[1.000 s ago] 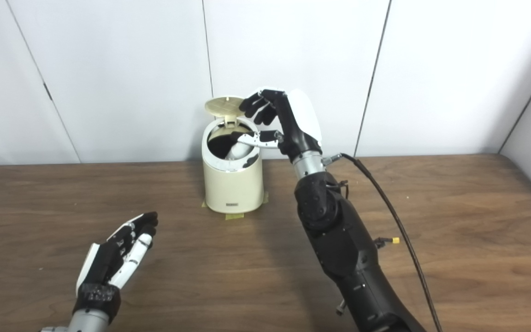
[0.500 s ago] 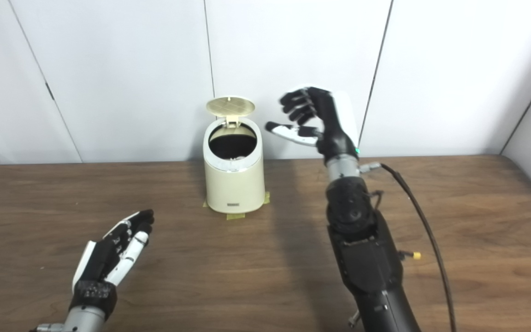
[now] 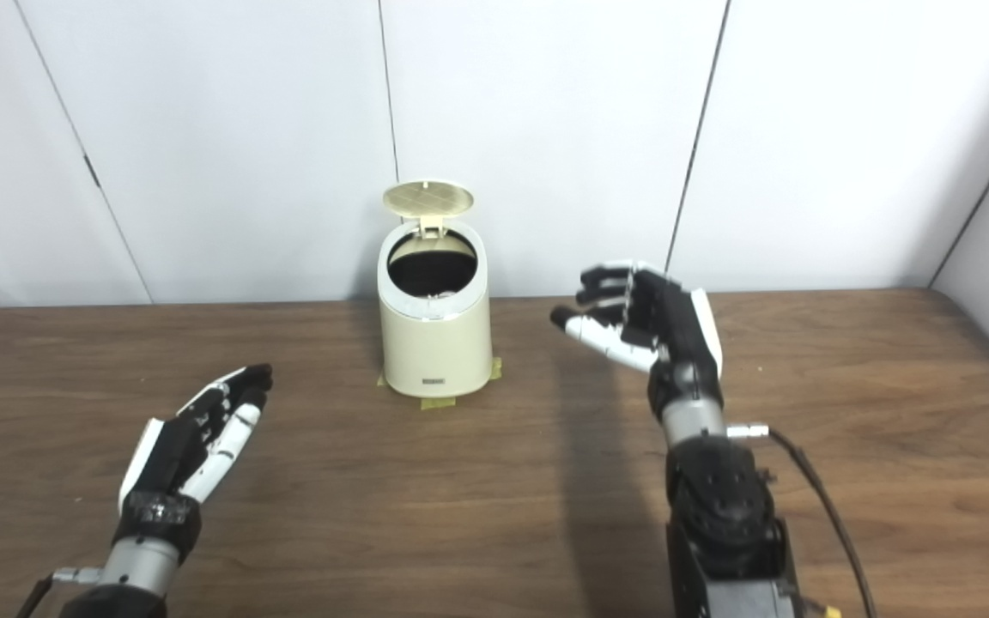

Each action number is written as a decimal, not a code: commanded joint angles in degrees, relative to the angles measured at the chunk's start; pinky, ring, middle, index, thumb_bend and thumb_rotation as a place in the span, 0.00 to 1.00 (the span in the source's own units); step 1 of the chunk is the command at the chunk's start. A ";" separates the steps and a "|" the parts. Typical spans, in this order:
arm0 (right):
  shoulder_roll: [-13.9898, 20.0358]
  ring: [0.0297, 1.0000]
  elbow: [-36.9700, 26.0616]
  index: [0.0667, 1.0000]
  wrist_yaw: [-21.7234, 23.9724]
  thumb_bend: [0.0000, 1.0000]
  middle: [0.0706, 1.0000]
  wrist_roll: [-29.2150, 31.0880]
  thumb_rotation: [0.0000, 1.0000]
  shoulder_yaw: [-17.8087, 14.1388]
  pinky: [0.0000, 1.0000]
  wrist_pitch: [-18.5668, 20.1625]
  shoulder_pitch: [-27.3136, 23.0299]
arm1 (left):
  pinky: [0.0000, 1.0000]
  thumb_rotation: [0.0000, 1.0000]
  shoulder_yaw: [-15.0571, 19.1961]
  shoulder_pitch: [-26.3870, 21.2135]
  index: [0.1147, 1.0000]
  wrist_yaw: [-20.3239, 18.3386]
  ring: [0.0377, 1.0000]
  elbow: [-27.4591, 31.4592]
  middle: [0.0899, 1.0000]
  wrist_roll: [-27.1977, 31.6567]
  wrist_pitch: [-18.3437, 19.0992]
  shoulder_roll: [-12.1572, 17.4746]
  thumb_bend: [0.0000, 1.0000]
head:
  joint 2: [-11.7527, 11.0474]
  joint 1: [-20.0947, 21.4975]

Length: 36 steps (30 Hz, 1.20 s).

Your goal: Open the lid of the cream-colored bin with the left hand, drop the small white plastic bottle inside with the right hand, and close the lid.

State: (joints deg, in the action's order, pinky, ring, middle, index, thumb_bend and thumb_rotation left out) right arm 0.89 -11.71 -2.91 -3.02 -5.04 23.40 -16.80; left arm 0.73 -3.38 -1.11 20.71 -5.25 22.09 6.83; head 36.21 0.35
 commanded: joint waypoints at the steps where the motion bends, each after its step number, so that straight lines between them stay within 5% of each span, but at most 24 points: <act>1: -0.30 0.64 -1.75 0.46 0.46 0.50 0.65 1.83 0.14 -0.50 0.57 -1.62 -0.77 | 0.86 0.61 0.16 -3.41 0.81 -0.34 0.85 0.53 0.83 -0.33 -1.86 0.86 0.45 | 0.06 0.15; 3: -0.03 0.70 -1.55 0.68 0.75 0.54 0.72 2.27 0.31 -0.19 0.62 -2.64 0.44 | 0.83 0.62 0.33 -4.49 0.81 -0.38 0.84 0.16 0.83 -0.26 -1.59 1.26 0.45 | -0.01 0.31; 9: 0.06 0.81 -2.56 0.81 0.95 0.50 0.83 2.91 0.46 0.47 0.73 -3.24 4.23 | 0.81 0.63 0.86 -9.81 0.84 -0.77 0.84 -3.15 0.85 0.35 -1.84 2.55 0.45 | -0.21 0.63; 16: -0.78 0.88 -1.70 0.86 0.59 0.47 0.90 3.99 0.55 0.30 0.81 -4.25 7.13 | 0.84 0.64 1.33 -17.18 0.85 -1.27 0.84 -7.71 0.86 1.38 -1.03 2.21 0.49 | -0.50 0.26; 22: -0.86 0.89 -1.97 0.89 0.17 0.46 0.91 3.27 0.74 1.02 0.83 -4.48 8.80 | 0.85 0.67 -0.06 -23.59 0.87 -2.66 0.85 -11.67 0.86 0.13 -1.41 3.62 0.49 | -0.72 0.00; 36: -0.24 0.91 0.75 0.92 1.38 0.51 0.94 4.86 0.88 1.33 0.85 -9.70 11.51 | 0.84 0.69 -2.07 -37.38 0.85 -5.25 0.86 -22.73 0.86 0.04 -2.33 4.85 0.54 | -1.95 -1.09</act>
State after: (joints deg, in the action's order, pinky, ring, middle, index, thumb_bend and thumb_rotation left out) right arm 0.87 -10.32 -1.84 1.06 -3.54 16.87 -3.98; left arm -1.24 -36.62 -6.29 -2.38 -4.79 21.71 10.54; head 34.28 -0.70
